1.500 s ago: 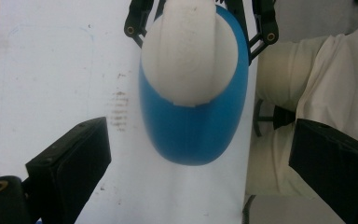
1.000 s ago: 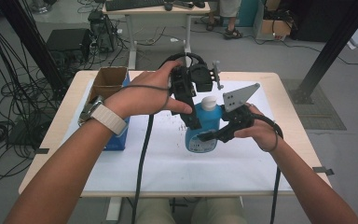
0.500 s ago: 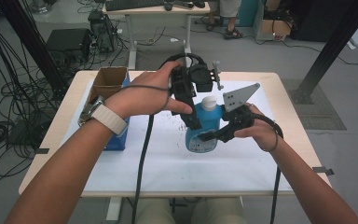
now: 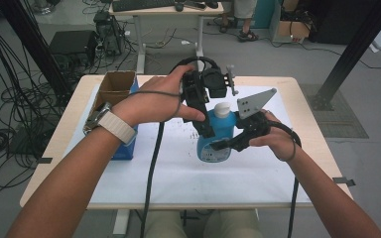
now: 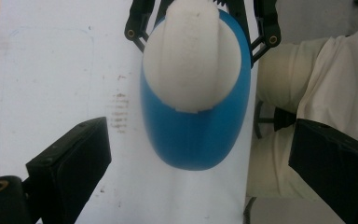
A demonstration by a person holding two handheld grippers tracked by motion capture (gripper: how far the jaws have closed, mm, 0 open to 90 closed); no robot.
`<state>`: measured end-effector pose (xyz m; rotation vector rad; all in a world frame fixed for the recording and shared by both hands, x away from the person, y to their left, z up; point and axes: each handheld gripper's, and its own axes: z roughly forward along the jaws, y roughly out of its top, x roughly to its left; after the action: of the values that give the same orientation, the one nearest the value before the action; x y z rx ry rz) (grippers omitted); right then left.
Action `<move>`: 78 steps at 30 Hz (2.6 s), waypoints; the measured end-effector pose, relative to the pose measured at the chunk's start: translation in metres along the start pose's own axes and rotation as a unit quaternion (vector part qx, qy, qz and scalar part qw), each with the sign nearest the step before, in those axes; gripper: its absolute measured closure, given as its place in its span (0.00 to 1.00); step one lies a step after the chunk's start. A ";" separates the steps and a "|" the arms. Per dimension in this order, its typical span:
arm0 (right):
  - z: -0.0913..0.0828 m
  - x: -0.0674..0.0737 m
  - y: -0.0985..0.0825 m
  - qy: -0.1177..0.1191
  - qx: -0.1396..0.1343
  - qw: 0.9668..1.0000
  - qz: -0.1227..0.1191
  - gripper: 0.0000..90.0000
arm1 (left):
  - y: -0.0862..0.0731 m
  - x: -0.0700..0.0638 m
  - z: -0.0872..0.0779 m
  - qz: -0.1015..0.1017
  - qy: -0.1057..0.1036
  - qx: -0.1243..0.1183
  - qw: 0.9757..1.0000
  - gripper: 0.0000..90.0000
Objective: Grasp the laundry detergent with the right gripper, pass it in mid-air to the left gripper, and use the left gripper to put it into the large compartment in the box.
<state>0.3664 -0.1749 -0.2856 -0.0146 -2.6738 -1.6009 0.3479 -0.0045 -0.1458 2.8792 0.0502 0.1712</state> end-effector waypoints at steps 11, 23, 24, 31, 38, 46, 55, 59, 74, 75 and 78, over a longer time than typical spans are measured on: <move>0.001 0.000 0.000 -0.002 0.002 1.000 -0.006 0.48 | 0.001 0.003 0.006 0.001 -0.006 -0.003 1.000 0.07; 0.001 0.005 0.004 0.006 0.004 1.000 -0.003 0.48 | 0.009 0.004 0.012 0.007 -0.011 -0.008 1.000 0.07; 0.001 0.006 0.005 0.005 0.004 1.000 -0.002 0.48 | 0.009 0.004 0.012 0.008 -0.010 -0.009 1.000 0.07; 0.002 0.006 0.005 0.007 0.006 1.000 -0.001 0.48 | 0.012 0.005 0.015 0.009 -0.013 -0.008 1.000 0.07; 0.003 0.005 0.005 0.002 0.006 1.000 -0.011 0.48 | 0.014 0.005 0.019 0.010 -0.017 -0.005 1.000 0.10; 0.002 0.006 0.005 0.000 0.006 1.000 -0.011 0.48 | 0.016 0.008 0.025 0.005 -0.022 0.004 1.000 0.12; 0.002 0.006 0.004 -0.004 0.009 1.000 -0.014 0.48 | 0.016 0.010 0.028 0.007 -0.027 0.003 1.000 0.18; 0.003 0.005 0.004 -0.005 0.012 1.000 -0.014 0.48 | 0.016 0.011 0.030 0.006 -0.029 0.002 1.000 0.20; 0.007 0.003 0.000 -0.005 0.023 1.000 -0.014 0.48 | 0.013 0.008 0.036 0.019 -0.047 0.002 0.999 0.41; 0.008 0.003 0.000 -0.004 0.023 1.000 -0.013 0.48 | 0.012 0.008 0.037 0.020 -0.049 0.002 0.999 0.41; 0.009 0.003 -0.001 -0.003 0.025 1.000 -0.014 0.48 | 0.012 0.007 0.038 0.018 -0.045 0.006 0.999 0.42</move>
<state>0.3632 -0.1671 -0.2904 0.0209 -2.7301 -1.5419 0.3594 -0.0257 -0.1784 2.8979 -0.0162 0.0468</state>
